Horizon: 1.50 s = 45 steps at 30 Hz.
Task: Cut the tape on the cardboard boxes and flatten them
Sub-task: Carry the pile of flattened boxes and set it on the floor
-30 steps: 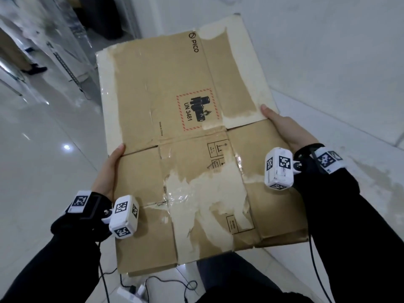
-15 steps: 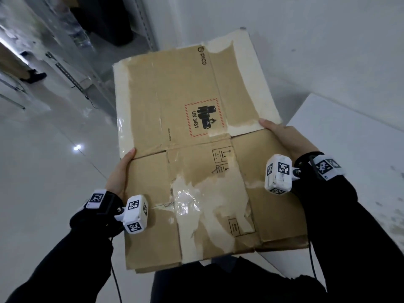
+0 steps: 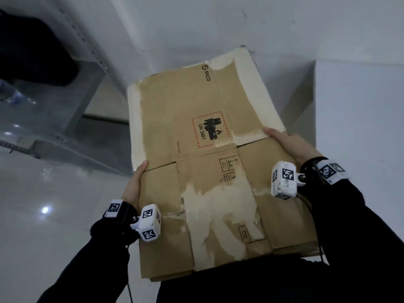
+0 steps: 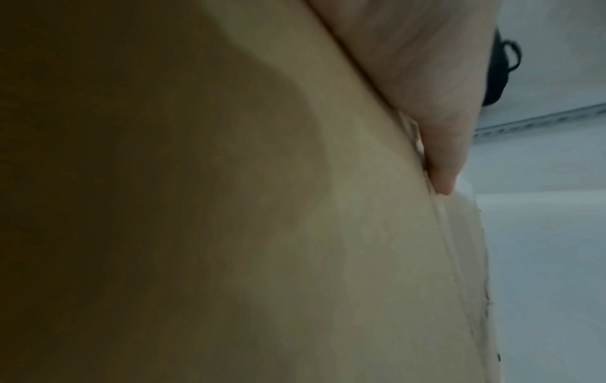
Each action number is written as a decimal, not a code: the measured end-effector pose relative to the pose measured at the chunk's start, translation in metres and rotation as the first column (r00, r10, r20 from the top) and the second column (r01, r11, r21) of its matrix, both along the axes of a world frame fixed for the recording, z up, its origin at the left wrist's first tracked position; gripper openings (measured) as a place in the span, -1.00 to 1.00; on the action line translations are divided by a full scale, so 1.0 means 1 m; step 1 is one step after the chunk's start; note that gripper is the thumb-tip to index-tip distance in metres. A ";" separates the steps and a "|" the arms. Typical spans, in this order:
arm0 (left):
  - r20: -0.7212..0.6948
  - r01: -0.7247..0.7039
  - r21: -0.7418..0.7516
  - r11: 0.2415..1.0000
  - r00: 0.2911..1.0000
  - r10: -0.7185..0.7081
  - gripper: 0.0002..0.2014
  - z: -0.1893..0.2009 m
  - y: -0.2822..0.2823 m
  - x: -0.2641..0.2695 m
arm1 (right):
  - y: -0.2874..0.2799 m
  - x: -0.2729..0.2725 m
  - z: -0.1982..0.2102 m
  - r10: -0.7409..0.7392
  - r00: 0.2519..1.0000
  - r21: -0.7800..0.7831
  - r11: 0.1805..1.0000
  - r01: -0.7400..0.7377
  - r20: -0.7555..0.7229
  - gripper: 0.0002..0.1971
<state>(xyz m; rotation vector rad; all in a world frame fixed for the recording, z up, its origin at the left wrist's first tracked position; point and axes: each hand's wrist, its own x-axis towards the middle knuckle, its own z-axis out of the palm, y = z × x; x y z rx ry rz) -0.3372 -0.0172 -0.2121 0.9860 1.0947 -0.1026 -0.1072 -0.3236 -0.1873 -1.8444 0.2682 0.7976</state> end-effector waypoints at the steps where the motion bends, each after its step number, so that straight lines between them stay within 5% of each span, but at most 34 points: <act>1: -0.018 0.045 -0.004 0.999 0.999 -0.045 -0.47 -0.005 0.022 0.002 | 0.010 -0.012 -0.007 -0.048 0.999 -0.005 0.999 0.048 -0.014 -0.41; 5: -0.105 0.204 -0.012 0.979 0.973 -0.204 -0.52 -0.026 0.090 0.002 | 0.041 -0.069 -0.034 -0.200 0.978 -0.059 0.979 0.197 -0.062 -0.17; 8: -0.159 0.272 -0.006 0.962 0.950 -0.269 -0.45 -0.049 0.119 -0.010 | 0.057 -0.109 -0.050 -0.211 0.971 -0.105 0.974 0.199 -0.116 -0.29; 11: -0.218 0.313 0.012 0.950 0.928 -0.303 -0.16 -0.083 0.138 -0.025 | 0.069 -0.137 -0.075 -0.207 0.969 -0.143 0.972 0.188 -0.137 -0.41; 15: -0.282 0.324 0.001 0.946 0.908 -0.311 -0.06 -0.147 0.152 -0.045 | 0.070 -0.158 -0.132 -0.214 0.955 -0.153 0.971 0.185 -0.207 -0.20; 17: -0.302 0.333 -0.008 0.943 0.898 -0.320 -0.07 -0.179 0.152 -0.050 | 0.066 -0.164 -0.168 -0.211 0.952 -0.172 0.969 0.175 -0.220 -0.28; 26: -0.253 0.427 0.152 0.891 0.889 -0.383 0.01 -0.434 0.163 0.000 | 0.067 -0.128 -0.427 -0.138 0.984 -0.187 0.975 0.116 -0.113 -0.52; 31: -0.196 0.462 0.226 0.857 0.884 -0.425 -0.02 -0.582 0.188 0.057 | 0.075 -0.080 -0.551 -0.099 0.995 -0.233 0.968 0.098 0.010 -0.38; 36: -0.115 0.491 0.227 0.841 0.871 -0.477 -0.05 -0.689 0.198 0.105 | 0.079 -0.041 -0.660 -0.120 0.990 -0.228 0.964 0.135 0.081 -0.33; 40: -0.214 0.592 0.227 0.773 0.805 -0.553 0.00 -0.729 0.189 0.109 | 0.077 -0.048 -0.729 -0.089 0.994 -0.281 0.954 0.104 0.065 -0.19; 43: -0.284 0.638 0.339 0.692 0.770 -0.571 0.01 -0.726 0.187 0.100 | 0.083 -0.068 -0.742 -0.046 0.955 -0.438 0.882 0.177 0.293 -0.21; 45: -0.262 0.599 0.556 0.576 0.784 -0.563 -0.24 -0.708 0.175 0.084 | 0.091 -0.091 -0.734 0.063 0.874 -0.486 0.849 0.207 0.482 -0.13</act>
